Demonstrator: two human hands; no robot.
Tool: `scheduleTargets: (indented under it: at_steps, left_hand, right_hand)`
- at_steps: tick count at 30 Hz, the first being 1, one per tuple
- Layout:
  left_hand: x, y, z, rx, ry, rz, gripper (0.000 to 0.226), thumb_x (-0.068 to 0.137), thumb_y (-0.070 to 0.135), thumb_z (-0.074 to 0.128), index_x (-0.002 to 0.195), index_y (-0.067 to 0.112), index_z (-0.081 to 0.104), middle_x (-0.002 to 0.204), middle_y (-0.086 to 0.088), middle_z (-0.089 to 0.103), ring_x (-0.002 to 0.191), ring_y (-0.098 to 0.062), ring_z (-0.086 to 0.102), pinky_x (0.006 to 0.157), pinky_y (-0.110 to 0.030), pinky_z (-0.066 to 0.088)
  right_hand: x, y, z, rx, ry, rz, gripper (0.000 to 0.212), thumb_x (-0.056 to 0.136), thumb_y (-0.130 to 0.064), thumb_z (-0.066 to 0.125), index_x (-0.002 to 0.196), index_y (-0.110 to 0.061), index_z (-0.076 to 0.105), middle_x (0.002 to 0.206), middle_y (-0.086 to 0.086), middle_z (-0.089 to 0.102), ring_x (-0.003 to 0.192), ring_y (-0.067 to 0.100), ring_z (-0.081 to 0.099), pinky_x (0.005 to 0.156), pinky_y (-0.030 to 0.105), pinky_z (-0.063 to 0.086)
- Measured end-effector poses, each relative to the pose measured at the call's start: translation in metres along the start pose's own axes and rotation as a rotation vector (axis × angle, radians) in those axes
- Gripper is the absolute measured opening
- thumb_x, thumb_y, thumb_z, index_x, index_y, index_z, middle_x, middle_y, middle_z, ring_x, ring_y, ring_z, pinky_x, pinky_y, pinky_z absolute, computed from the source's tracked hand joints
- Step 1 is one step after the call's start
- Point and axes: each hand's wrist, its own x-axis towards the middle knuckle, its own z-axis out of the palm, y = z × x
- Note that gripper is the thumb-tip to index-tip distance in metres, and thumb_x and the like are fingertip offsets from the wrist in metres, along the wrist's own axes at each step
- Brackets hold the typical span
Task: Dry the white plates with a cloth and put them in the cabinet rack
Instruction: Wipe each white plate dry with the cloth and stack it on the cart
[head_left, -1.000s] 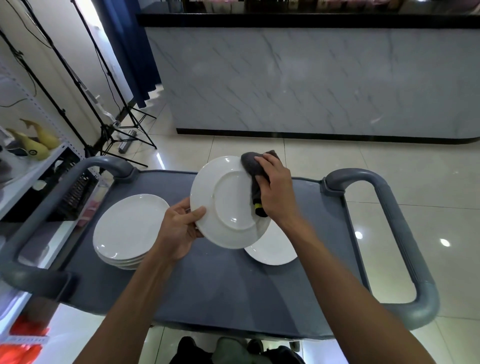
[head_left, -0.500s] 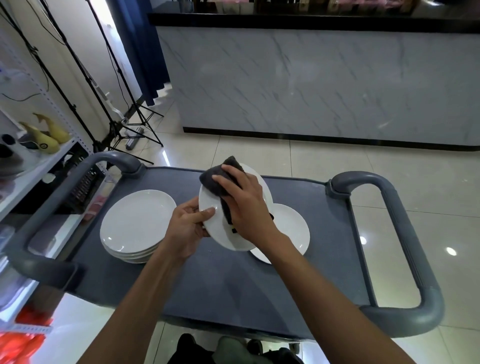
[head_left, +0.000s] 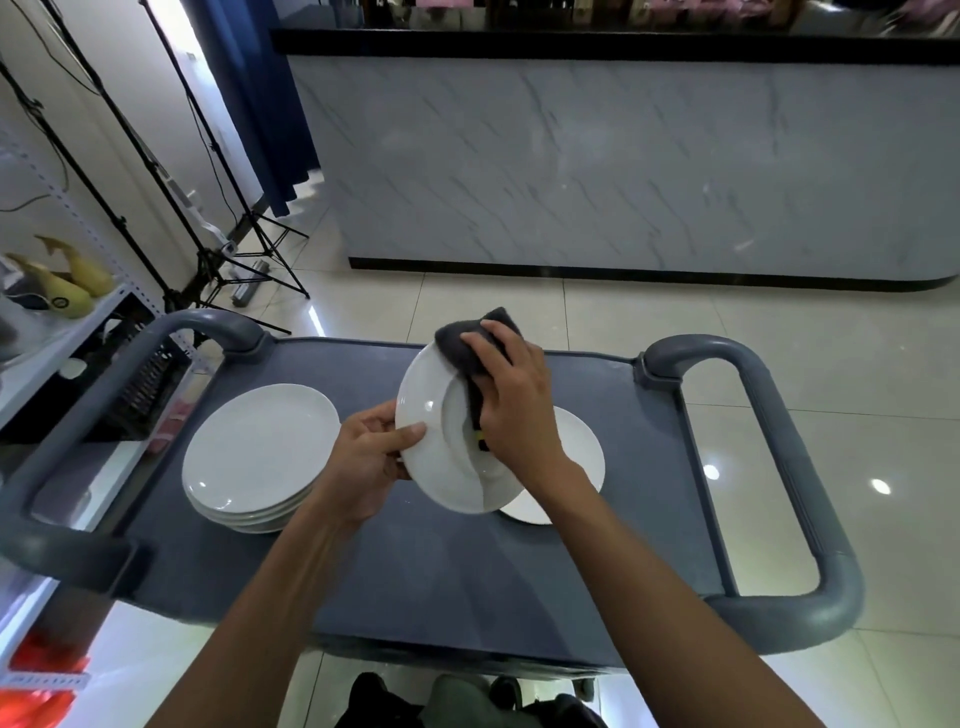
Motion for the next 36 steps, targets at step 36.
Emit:
scheduleTargets:
  at_steps: [36]
  left_hand:
    - [0.041,-0.006,0.044,0.709,0.058,0.365,0.024,0.090,0.002,0.067,0.084,0.025,0.069,0.072,0.012,0.065,0.064,-0.002,0.056,0.065,-0.027,0.046]
  right_hand:
    - [-0.048,0.078,-0.056,-0.082,-0.023,0.365,0.042,0.097,-0.005,0.054,0.138,-0.014,0.056,0.147,0.002,0.047,0.132,0.025,0.042,0.112,0.038,0.035]
